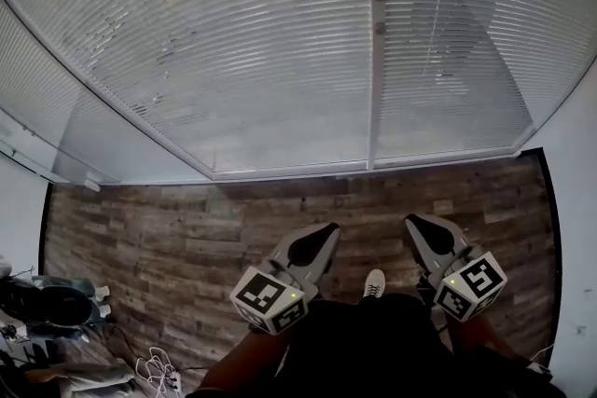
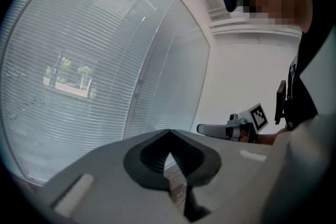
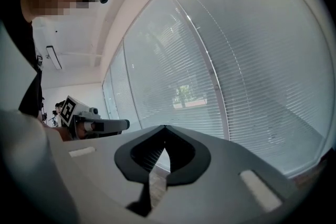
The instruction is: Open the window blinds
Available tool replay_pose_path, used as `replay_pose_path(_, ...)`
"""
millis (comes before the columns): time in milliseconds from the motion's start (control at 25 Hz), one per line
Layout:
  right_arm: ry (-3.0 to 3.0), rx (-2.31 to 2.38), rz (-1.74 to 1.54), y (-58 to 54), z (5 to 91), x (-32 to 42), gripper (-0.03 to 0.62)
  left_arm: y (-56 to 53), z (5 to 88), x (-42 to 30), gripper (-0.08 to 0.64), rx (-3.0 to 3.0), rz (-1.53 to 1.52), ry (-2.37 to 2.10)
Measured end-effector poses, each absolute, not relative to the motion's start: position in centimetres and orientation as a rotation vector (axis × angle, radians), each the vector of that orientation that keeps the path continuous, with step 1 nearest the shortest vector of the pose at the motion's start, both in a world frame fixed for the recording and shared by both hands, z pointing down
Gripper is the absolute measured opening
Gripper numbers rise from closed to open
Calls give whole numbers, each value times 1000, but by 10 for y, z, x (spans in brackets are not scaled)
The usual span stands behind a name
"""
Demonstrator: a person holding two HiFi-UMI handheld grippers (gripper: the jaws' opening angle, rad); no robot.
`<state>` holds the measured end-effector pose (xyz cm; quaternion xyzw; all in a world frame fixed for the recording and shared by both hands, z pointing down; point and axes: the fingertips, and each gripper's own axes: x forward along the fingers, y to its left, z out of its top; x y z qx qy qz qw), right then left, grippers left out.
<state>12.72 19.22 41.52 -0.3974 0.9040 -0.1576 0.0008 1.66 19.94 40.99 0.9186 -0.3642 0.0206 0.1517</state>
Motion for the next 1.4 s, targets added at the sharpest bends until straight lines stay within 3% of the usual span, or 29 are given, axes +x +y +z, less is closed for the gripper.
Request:
replay_pose_path(640, 2856, -1132, -631, 129, 440, 165, 26, 146, 417, 56, 0, 2547, 152, -1132)
replay_pose_path(1400, 2881, -1200, -717, 72, 470, 144, 26, 84, 444, 28, 0, 2487, 120, -1108)
